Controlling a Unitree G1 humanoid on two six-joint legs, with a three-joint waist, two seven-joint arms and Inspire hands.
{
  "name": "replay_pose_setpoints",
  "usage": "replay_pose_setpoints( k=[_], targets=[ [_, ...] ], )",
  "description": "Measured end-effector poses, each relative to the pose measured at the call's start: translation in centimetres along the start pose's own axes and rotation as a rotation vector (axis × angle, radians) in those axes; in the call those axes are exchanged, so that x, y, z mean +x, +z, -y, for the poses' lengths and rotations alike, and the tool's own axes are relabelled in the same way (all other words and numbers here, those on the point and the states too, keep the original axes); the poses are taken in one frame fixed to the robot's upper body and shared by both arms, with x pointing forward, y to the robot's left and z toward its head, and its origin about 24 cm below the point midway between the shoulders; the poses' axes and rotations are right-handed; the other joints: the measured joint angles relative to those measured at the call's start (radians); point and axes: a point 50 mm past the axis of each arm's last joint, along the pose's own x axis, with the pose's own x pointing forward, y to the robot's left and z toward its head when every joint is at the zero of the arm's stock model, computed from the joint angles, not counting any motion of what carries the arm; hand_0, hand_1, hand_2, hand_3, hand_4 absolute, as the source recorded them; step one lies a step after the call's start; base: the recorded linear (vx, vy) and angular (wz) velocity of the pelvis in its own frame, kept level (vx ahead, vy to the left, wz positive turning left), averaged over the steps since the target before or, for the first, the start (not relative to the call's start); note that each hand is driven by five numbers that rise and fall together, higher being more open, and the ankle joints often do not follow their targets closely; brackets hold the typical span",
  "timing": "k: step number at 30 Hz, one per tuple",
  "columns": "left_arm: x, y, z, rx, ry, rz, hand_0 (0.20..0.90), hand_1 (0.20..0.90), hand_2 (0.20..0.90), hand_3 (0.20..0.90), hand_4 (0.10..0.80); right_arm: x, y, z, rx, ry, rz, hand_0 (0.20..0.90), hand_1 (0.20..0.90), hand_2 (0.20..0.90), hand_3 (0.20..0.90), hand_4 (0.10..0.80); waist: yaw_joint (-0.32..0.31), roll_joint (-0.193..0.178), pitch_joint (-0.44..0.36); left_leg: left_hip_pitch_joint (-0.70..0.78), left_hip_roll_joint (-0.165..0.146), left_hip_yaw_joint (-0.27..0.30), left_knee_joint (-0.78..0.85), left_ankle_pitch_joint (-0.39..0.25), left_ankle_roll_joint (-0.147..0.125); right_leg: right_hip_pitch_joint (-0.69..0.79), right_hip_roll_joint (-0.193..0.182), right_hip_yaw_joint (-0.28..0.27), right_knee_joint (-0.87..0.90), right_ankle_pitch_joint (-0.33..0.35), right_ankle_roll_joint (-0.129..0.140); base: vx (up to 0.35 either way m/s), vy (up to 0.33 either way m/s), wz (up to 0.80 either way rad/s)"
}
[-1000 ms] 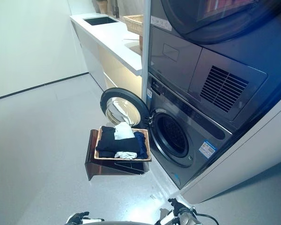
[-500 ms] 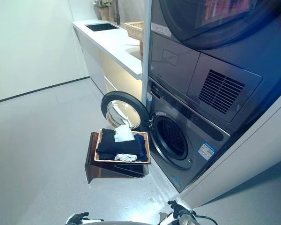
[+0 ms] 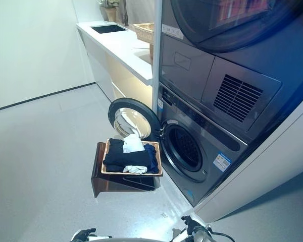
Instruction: Pick up the clothes and place them into the washing machine
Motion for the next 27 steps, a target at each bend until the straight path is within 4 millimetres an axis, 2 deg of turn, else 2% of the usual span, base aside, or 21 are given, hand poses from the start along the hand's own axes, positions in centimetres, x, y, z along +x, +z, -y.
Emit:
replay_pose_setpoints(
  k=[7, 9, 11, 13, 14, 15, 16, 17, 18, 19, 20, 21, 22, 23, 24, 25, 26, 27],
  targets=[
    [0.0, 0.2, 0.0, -0.011, 0.002, 0.005, 0.9, 0.9, 0.9, 0.9, 0.8, 0.2, 0.5, 0.8, 0.014, -0.016, 0.01, 0.9, 0.9, 0.9, 0.9, 0.8, 0.0, 0.007, 0.031, -0.005, 0.009, 0.002, 0.0, -0.002, -0.003, -0.018, 0.009, 0.015, 0.008, -0.008, -0.002, 0.024, -0.044, -0.04],
    [0.0, 0.4, 0.0, -0.013, 0.0, 0.007, 0.9, 0.9, 0.9, 0.9, 0.8, 0.2, 0.6, 1.1, 0.019, -0.023, 0.012, 0.9, 0.9, 0.9, 0.9, 0.8, -0.001, 0.015, 0.045, -0.004, 0.016, 0.002, 0.002, 0.0, -0.002, -0.019, 0.019, 0.019, 0.01, -0.006, -0.007, 0.067, -0.142, -0.04],
    [0.1, 0.6, 0.0, -0.016, 0.001, 0.013, 0.9, 0.9, 0.9, 0.9, 0.8, 0.3, 0.7, 1.2, 0.025, -0.027, 0.014, 0.9, 0.9, 0.9, 0.9, 0.8, 0.001, 0.019, 0.053, -0.006, 0.028, 0.003, 0.014, 0.0, -0.014, -0.023, 0.035, 0.021, 0.021, -0.011, -0.013, 0.038, -0.231, -0.02],
    [0.1, 1.0, -0.2, -0.026, 0.008, 0.014, 0.9, 0.9, 0.9, 0.9, 0.8, 0.3, 1.1, 1.4, 0.03, -0.031, 0.025, 0.9, 0.9, 0.9, 0.9, 0.8, 0.016, 0.015, 0.073, -0.047, 0.054, -0.005, 0.094, -0.022, -0.036, -0.047, 0.066, 0.014, 0.066, -0.045, -0.038, -0.022, -0.278, 0.02],
    [0.3, 2.6, -1.4, -0.042, 0.038, 0.049, 0.9, 0.9, 0.9, 0.9, 0.8, 0.5, 2.2, 1.8, 0.041, -0.042, 0.054, 0.9, 0.9, 0.9, 0.9, 0.8, 0.029, -0.02, 0.104, -0.12, 0.057, -0.024, 0.227, -0.032, -0.065, -0.088, 0.067, 0.024, 0.135, -0.089, -0.06, -0.081, -0.169, 0.04],
    [0.3, 2.7, -1.2, -0.057, 0.036, 0.051, 0.9, 0.9, 0.9, 0.9, 0.8, 0.5, 2.4, 1.8, 0.044, -0.04, 0.058, 0.9, 0.9, 0.9, 0.9, 0.8, 0.041, -0.023, 0.12, -0.167, 0.067, -0.034, 0.306, -0.026, -0.09, -0.106, 0.088, 0.002, 0.184, -0.105, -0.078, -0.073, -0.207, 0.41],
    [0.4, 5.3, -2.7, -0.102, 0.065, 0.113, 0.9, 0.9, 0.9, 0.9, 0.8, 0.6, 3.0, 2.6, 0.045, -0.063, 0.075, 0.9, 0.9, 0.9, 0.9, 0.8, 0.049, -0.059, 0.151, -0.296, 0.057, -0.092, 0.492, 0.016, -0.115, -0.12, 0.074, -0.019, 0.211, -0.131, -0.121, 0.007, -0.034, 0.47],
    [0.4, 5.8, -2.9, -0.113, 0.073, 0.122, 0.9, 0.9, 0.9, 0.9, 0.8, 0.6, 2.7, 2.7, 0.047, -0.061, 0.058, 0.9, 0.9, 0.9, 0.9, 0.8, 0.063, -0.06, 0.166, -0.329, 0.048, -0.104, 0.532, 0.067, -0.118, -0.125, 0.073, -0.018, 0.217, -0.136, -0.124, 0.236, 0.061, 0.63],
    [0.3, 7.1, -3.1, -0.134, 0.073, 0.161, 0.9, 0.9, 0.9, 0.9, 0.8, 0.7, 2.7, 3.7, 0.034, -0.084, 0.049, 0.9, 0.9, 0.9, 0.9, 0.8, 0.063, -0.068, 0.189, -0.374, 0.03, -0.116, 0.568, 0.077, -0.125, -0.123, 0.064, -0.013, 0.221, -0.138, -0.135, 0.239, 0.101, 0.38],
    [0.3, 7.1, -2.9, -0.145, 0.068, 0.163, 0.9, 0.9, 0.9, 0.9, 0.8, 0.8, 2.6, 4.4, 0.031, -0.099, 0.043, 0.9, 0.9, 0.9, 0.9, 0.8, 0.068, -0.06, 0.194, -0.381, 0.018, -0.112, 0.522, 0.061, -0.111, -0.118, 0.065, -0.007, 0.206, -0.135, -0.126, 0.489, 0.229, 0.43],
    [0.3, 7.2, -2.2, -0.162, 0.054, 0.164, 0.9, 0.9, 0.9, 0.9, 0.8, 0.7, 1.6, 4.8, 0.029, -0.105, 0.01, 0.9, 0.9, 0.9, 0.9, 0.8, 0.059, -0.045, 0.184, -0.365, 0.006, -0.077, 0.34, 0.048, -0.109, -0.121, 0.07, 0.008, 0.17, -0.131, -0.121, 0.278, 0.135, 0.28],
    [0.3, 7.1, -1.8, -0.165, 0.048, 0.16, 0.9, 0.9, 0.9, 0.9, 0.8, 0.7, 1.2, 5.2, 0.029, -0.114, -0.003, 0.9, 0.9, 0.9, 0.9, 0.8, 0.062, -0.03, 0.188, -0.35, 0.006, -0.045, 0.23, 0.059, -0.102, -0.108, 0.079, 0.019, 0.14, -0.118, -0.11, 0.46, 0.238, 0.36],
    [0.3, 6.9, -1.3, -0.17, 0.046, 0.151, 0.9, 0.9, 0.9, 0.9, 0.8, 0.6, 0.0, 5.2, 0.038, -0.113, -0.045, 0.9, 0.9, 0.9, 0.9, 0.8, 0.063, -0.008, 0.185, -0.326, 0.005, 0.017, -0.003, 0.073, -0.101, -0.085, 0.098, 0.033, 0.074, -0.082, -0.12, 0.208, 0.107, 0.36],
    [0.3, 7.1, -1.4, -0.171, 0.048, 0.151, 0.9, 0.9, 0.9, 0.9, 0.8, 0.5, -0.5, 5.3, 0.038, -0.114, -0.065, 0.9, 0.9, 0.9, 0.9, 0.8, 0.062, 0.001, 0.201, -0.341, 0.01, 0.027, -0.003, 0.086, -0.093, -0.063, 0.109, 0.048, 0.05, -0.059, -0.133, 0.437, 0.262, 0.44],
    [0.3, 6.8, -1.1, -0.19, 0.047, 0.142, 0.9, 0.9, 0.9, 0.9, 0.8, 0.3, -1.5, 5.0, 0.04, -0.105, -0.105, 0.9, 0.9, 0.9, 0.9, 0.8, 0.065, 0.012, 0.207, -0.354, 0.023, 0.058, -0.003, 0.089, -0.091, -0.033, 0.124, 0.058, 0.014, -0.053, -0.132, 0.249, 0.158, 0.2],
    [0.3, 6.6, -1.1, -0.206, 0.047, 0.141, 0.9, 0.9, 0.9, 0.9, 0.8, 0.3, -2.0, 4.8, 0.044, -0.1, -0.124, 0.9, 0.9, 0.9, 0.9, 0.8, 0.075, 0.014, 0.206, -0.349, 0.03, 0.062, -0.002, 0.093, -0.087, -0.029, 0.128, 0.064, 0.006, -0.053, -0.132, 0.327, 0.211, -0.29],
    [0.3, 6.5, -1.0, -0.231, 0.044, 0.142, 0.9, 0.9, 0.9, 0.9, 0.8, 0.0, -2.9, 4.2, 0.064, -0.09, -0.156, 0.9, 0.9, 0.9, 0.9, 0.8, 0.097, 0.014, 0.204, -0.327, 0.037, 0.076, 0.003, 0.102, -0.069, -0.014, 0.13, 0.073, 0.002, -0.063, -0.136, 0.202, 0.148, -0.45],
    [0.3, 6.4, -1.0, -0.221, 0.049, 0.136, 0.9, 0.9, 0.9, 0.9, 0.8, 0.0, -3.1, 4.1, 0.066, -0.099, -0.162, 0.9, 0.9, 0.9, 0.9, 0.8, 0.098, 0.012, 0.195, -0.319, 0.041, 0.083, 0.008, 0.111, -0.07, -0.015, 0.131, 0.076, 0.005, -0.071, -0.136, 0.202, 0.15, -0.45]
  ],
)
